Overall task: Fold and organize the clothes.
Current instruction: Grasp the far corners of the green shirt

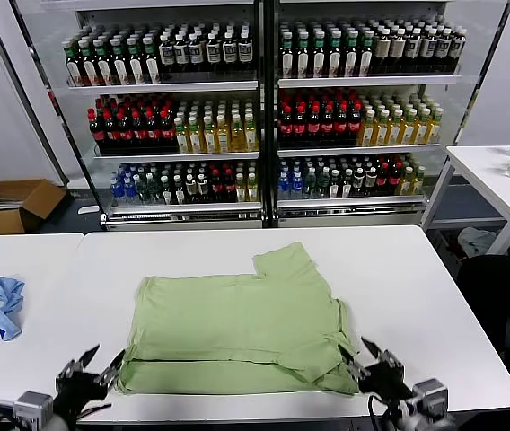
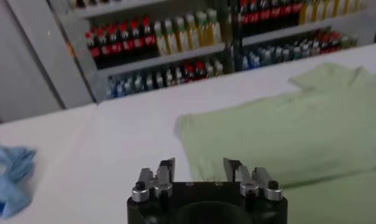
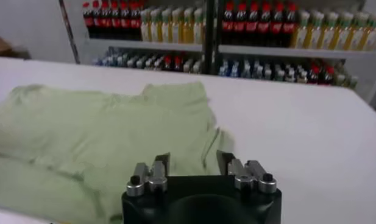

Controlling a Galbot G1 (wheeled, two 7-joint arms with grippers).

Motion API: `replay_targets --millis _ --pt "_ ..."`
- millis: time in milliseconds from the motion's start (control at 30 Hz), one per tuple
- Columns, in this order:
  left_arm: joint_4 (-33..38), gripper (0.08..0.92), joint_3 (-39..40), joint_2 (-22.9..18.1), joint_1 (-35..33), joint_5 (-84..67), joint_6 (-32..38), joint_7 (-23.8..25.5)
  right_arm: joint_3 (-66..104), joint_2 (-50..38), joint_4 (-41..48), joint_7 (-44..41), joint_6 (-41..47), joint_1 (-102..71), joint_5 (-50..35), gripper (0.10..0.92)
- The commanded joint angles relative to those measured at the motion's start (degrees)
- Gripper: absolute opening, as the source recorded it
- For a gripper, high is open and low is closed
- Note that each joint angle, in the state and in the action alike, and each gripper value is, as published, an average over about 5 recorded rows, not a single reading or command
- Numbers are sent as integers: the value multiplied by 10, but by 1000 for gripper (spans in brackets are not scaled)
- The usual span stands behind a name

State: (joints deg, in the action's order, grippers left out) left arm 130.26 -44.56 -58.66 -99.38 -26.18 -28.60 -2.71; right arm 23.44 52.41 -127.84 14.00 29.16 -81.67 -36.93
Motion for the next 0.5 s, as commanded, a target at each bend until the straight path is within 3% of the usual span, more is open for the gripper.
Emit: replay_targets --millis 33,233,500 --pt "-90 676 54 23 152 -32 21 8 -126 53 187 13 40 322 -32 767" --pt "-213 810 111 40 273 -85 19 10 -213 122 336 6 39 453 -22 821" --pt "-357 823 187 58 420 -117 7 39 -255 194 532 -17 29 570 12 823"
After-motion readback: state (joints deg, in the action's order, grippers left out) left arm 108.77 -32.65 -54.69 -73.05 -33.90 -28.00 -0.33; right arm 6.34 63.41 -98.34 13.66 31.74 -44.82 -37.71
